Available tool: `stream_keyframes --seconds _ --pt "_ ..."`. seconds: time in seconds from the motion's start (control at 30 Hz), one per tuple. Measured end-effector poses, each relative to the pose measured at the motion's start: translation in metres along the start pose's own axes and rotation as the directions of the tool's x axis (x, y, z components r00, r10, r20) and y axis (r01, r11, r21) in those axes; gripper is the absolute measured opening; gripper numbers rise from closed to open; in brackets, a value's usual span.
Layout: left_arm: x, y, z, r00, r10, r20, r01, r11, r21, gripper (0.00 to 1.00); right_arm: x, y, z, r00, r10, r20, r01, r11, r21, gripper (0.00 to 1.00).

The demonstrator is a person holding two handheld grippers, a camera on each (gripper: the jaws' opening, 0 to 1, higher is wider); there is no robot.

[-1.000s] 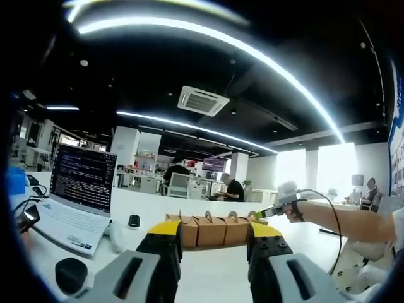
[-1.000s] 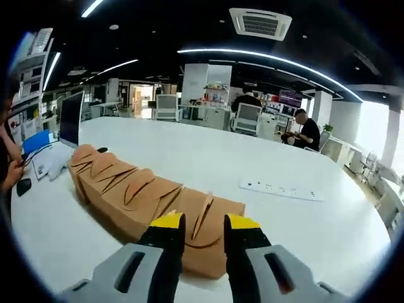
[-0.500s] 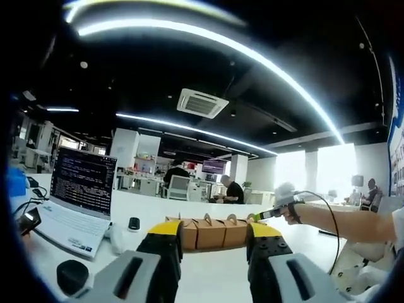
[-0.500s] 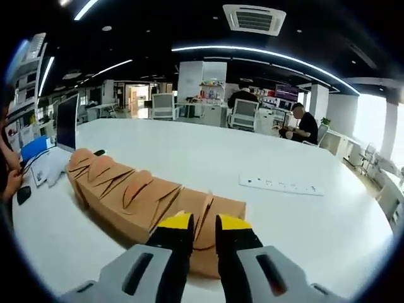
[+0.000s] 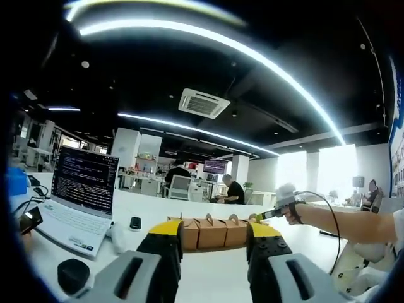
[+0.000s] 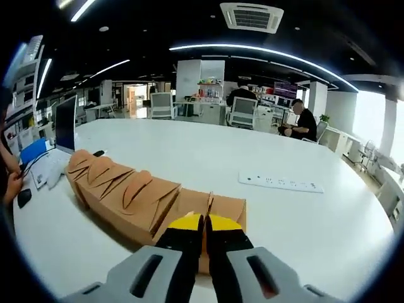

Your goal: Pick up one paper box from the group, open the paper box, and remove the item inside

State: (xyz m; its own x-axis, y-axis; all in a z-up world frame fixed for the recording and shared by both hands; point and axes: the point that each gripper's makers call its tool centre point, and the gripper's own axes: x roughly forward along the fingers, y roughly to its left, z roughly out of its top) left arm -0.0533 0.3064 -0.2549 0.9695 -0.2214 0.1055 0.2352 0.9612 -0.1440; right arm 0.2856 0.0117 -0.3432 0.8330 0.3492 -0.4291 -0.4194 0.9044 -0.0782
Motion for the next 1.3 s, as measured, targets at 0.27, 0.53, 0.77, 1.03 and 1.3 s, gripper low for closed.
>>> stream_keyframes --seconds 0.27,0.53,0.77,1.03,1.3 --pt "0.001 -0.001 -0.002 1.0 0.0 -0.005 0.0 1.0 0.002 0.41 -0.003 -0.007 -0.001 1.0 -0.003 -0.009 0.003 1.0 0.011 0.03" --pt "-0.002 0.004 0.0 1.0 0.009 0.004 -0.009 1.0 -0.004 0.4 -0.009 -0.018 -0.002 1.0 -0.012 -0.005 0.013 1.0 0.027 0.03" --pt "-0.002 0.004 0.0 1.0 0.008 0.004 -0.007 1.0 -0.007 0.4 -0.013 -0.016 0.0 1.0 0.004 -0.003 -0.003 1.0 0.029 0.03" --pt "0.002 0.0 -0.002 1.0 -0.002 -0.003 0.002 1.0 -0.004 0.4 -0.019 -0.019 0.005 0.999 0.031 0.006 -0.032 0.997 0.076 0.03" --pt "0.004 -0.003 -0.006 1.0 -0.006 -0.012 0.006 1.0 0.0 0.4 -0.025 -0.028 0.003 0.998 0.058 0.016 -0.059 0.996 0.068 0.03"
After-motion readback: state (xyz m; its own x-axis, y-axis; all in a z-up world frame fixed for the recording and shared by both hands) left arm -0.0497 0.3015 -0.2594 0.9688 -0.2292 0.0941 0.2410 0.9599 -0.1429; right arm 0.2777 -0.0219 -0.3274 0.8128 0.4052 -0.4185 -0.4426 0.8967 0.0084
